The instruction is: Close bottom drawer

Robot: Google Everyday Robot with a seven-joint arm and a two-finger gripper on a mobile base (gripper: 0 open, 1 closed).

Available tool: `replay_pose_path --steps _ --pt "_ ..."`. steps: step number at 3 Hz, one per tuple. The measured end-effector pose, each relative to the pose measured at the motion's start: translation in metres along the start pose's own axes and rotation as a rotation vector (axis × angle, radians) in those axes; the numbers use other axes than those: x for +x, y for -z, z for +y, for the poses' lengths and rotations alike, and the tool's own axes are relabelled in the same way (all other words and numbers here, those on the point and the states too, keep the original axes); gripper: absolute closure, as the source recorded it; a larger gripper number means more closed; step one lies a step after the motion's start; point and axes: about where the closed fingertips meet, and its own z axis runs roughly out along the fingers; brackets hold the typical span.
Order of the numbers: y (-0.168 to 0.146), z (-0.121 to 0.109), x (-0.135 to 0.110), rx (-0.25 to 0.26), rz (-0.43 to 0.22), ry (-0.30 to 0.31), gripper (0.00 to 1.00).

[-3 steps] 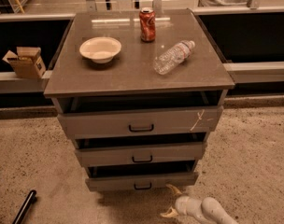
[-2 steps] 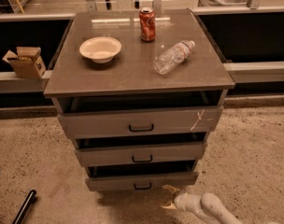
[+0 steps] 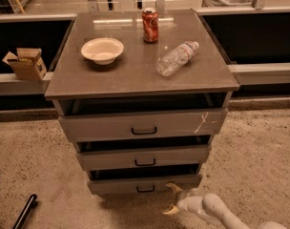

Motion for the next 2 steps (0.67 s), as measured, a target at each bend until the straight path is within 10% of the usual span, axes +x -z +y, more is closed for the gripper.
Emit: replay_pose_path --steps 2 --pt "0.0012 0.0017 0.0000 0.000 0.000 0.000 0.00"
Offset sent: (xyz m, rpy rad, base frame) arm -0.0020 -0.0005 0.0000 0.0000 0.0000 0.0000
